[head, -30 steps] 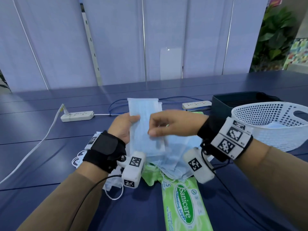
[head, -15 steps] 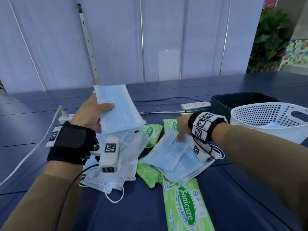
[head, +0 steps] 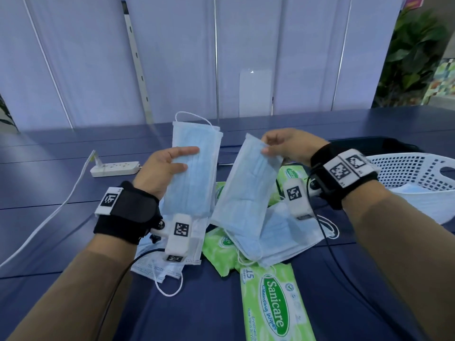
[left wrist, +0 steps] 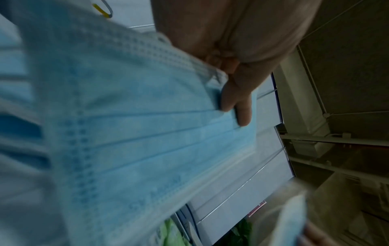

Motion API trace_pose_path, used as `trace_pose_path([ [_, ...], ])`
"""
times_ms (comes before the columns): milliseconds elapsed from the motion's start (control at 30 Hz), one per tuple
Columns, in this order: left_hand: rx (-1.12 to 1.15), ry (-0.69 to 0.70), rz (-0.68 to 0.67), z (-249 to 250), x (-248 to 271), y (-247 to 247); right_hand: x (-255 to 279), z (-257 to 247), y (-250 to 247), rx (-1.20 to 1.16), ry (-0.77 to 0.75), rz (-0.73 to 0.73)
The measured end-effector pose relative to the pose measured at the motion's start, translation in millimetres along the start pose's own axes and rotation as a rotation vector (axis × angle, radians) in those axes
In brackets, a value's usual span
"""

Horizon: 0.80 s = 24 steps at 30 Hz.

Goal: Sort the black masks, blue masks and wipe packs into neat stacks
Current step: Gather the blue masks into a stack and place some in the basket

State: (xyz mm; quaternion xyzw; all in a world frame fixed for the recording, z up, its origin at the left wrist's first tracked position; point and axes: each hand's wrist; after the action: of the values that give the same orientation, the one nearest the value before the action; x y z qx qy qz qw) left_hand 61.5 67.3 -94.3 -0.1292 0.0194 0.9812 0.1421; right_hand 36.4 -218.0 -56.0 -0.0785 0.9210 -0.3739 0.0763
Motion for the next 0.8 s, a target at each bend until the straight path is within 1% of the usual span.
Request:
trace_pose_path([
  [100,0.074,-0.006,0.003,-3,0,5,12,-26,-4,-0.072,-0.161,-0.048],
  [167,0.182,-0.05,-0.052,4,5,18,12,-43,-2,-0.086,-0.222,-0.02],
  [200,0.226,-0.078,-0.094,7,8,26,10,-52,0,-0.011,-0.239,0.028],
  [267,0.268,-0.116,-0.203,14,15,41,1,-62,7,0.217,-0.25,0.156],
  [333,0.245,-0.109,-0.249,12,18,52,-8,-67,16,0.342,-0.224,0.237],
  [367,0.208,-0.101,-0.237,11,19,56,-13,-66,20,0.364,-0.214,0.266],
  [467,0.164,-0.061,-0.11,6,15,54,-15,-58,25,0.371,-0.177,0.392],
  [533,0.136,0.013,-0.006,8,10,42,-10,-42,19,0.307,-0.096,0.484],
  [567,0.147,0.037,0.041,10,8,34,-6,-32,14,0.282,-0.031,0.48],
  [600,0.186,0.045,0.081,13,5,26,-1,-20,11,0.281,0.048,0.417],
  [633,0.251,0.043,0.117,14,2,17,7,-10,9,0.31,0.137,0.294],
  [700,0.38,0.024,0.196,15,-5,1,22,10,12,0.466,0.32,-0.02],
  [733,0.414,0.013,0.219,15,-8,-6,29,18,16,0.56,0.389,-0.144],
  [800,0.435,0.002,0.196,15,-11,-12,40,30,26,0.745,0.454,-0.291],
])
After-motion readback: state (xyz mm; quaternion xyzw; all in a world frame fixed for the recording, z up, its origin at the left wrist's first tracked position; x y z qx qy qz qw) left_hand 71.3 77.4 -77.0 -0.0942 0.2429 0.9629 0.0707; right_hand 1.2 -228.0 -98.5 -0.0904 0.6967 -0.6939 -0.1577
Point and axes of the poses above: each hand's wrist, its own x-axis away from the middle knuckle, its own y-axis out of the palm, z = x × y, and after that the axes turned 10 degrees about x, right-handed
